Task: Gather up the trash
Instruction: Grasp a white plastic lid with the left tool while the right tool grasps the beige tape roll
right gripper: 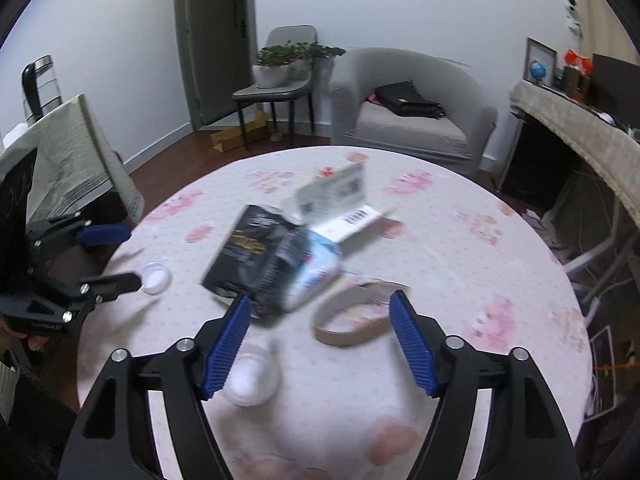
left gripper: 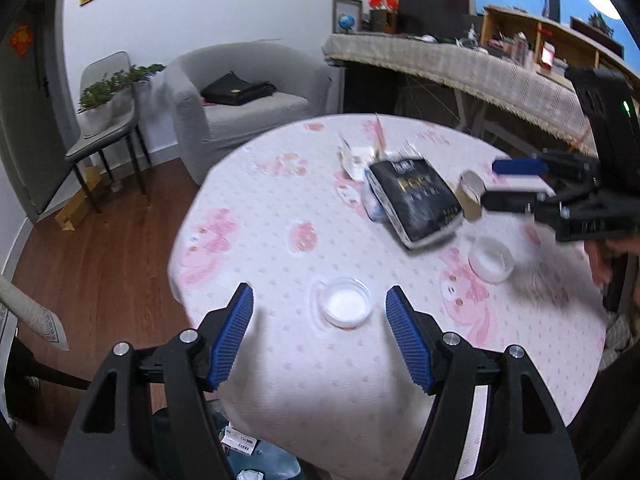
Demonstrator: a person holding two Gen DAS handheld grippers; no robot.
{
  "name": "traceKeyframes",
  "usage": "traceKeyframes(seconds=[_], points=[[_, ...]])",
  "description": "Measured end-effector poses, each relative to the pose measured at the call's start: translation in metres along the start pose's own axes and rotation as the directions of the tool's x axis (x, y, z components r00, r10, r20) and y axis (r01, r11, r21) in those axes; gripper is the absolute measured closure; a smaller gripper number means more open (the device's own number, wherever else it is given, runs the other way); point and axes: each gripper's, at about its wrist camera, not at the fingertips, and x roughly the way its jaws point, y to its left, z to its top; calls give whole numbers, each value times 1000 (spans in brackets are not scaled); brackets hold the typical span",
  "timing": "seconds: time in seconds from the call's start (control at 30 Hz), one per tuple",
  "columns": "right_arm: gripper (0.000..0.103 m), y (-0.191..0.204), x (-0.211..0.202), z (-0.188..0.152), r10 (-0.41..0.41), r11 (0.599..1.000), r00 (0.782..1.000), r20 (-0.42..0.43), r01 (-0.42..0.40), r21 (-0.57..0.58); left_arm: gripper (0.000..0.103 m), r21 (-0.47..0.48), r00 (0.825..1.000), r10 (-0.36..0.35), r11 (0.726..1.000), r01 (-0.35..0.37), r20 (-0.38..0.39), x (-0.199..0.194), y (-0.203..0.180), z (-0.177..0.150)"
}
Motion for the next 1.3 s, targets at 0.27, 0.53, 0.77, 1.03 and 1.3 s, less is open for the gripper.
traceKeyframes(seconds=[0.27, 0.53, 0.77, 1.03, 1.3], points=[[15, -22, 0, 0, 45, 999, 999, -5, -44, 4, 38, 0, 1000, -3, 1000, 3, -19, 10, 0, -8], [14, -30, 13, -4, 80, 996, 995, -58, -82, -24, 55, 9, 1000, -20, 1000, 20, -9, 14, -10, -2], [14, -24, 23, -2, 71, 997, 993, -90, -74, -35, 70, -13, 1000, -23, 1000, 23, -9, 15, -11, 1], [14, -23, 37, 4, 60, 997, 990, -124, -65, -31, 70, -44, 999, -33, 998, 32, -7, 14, -10, 3], [30, -24, 45, 6, 34, 999, 988, -153, -39, -32, 70, -93, 999, -40, 995, 41, 16, 7, 0, 6]])
